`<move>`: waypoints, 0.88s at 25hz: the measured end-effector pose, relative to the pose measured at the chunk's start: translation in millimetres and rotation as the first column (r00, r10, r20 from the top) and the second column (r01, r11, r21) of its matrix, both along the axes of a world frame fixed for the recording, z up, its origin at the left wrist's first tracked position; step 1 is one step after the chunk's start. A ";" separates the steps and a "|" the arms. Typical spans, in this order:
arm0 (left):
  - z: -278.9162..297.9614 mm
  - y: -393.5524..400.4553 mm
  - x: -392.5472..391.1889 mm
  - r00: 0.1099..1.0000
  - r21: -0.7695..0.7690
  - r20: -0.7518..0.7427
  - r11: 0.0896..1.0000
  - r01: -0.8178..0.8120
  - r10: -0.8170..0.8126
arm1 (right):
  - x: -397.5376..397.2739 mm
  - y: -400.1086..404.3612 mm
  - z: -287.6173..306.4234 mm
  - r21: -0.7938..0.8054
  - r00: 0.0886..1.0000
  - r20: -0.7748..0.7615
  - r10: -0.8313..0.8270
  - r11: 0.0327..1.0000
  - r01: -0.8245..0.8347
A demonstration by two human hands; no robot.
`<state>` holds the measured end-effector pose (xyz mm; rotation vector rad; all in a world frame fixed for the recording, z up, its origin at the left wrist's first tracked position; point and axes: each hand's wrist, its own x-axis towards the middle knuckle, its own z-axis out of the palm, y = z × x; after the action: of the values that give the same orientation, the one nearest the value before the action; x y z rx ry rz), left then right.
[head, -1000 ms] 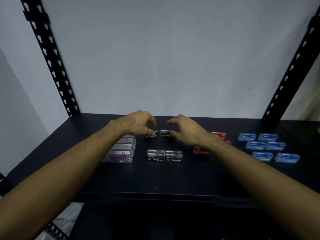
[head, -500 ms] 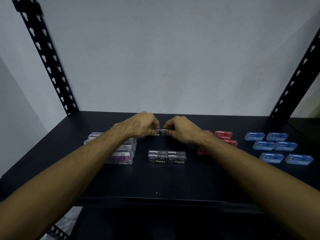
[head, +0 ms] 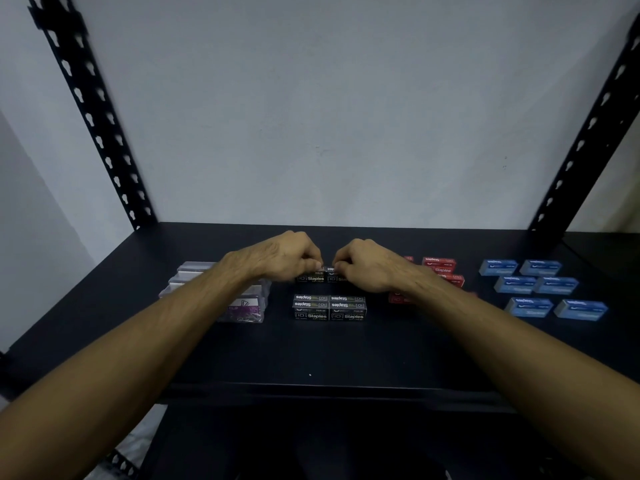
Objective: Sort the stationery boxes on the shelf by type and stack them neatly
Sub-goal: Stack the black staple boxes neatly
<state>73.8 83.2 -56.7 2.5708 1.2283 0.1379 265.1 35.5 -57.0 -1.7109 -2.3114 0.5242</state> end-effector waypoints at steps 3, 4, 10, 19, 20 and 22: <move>1.3 -13.4 1.6 1.000 -0.024 0.008 1.000 0.014 -0.014 | 2.4 -12.1 2.6 -0.030 1.000 0.012 0.007 1.000 -0.007; 2.4 -17.3 1.8 1.000 -0.028 0.003 0.999 0.020 -0.020 | 2.9 -15.7 3.1 -0.035 1.000 0.014 0.011 0.999 -0.011; 7.5 -33.5 2.1 0.999 -0.067 -0.019 0.997 0.041 -0.043 | 4.4 -32.0 3.6 -0.032 0.999 0.021 0.042 0.999 -0.041; 12.2 -48.1 -1.2 0.999 -0.108 0.009 0.994 0.035 -0.035 | 3.4 -40.2 4.0 -0.059 0.998 0.011 0.063 0.996 -0.062; 13.8 -50.0 -1.5 1.000 -0.109 0.014 0.994 0.025 -0.024 | 3.4 -41.3 5.2 -0.076 0.998 0.004 0.057 0.995 -0.057; 18.5 -53.1 -3.9 1.000 -0.118 0.008 0.993 -0.004 0.005 | 4.8 -43.6 7.7 -0.121 0.999 0.001 0.053 0.991 -0.053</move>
<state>69.8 30.1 -38.2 2.4645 1.2023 0.0741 269.9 -8.1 -49.2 -1.7081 -2.3784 0.6852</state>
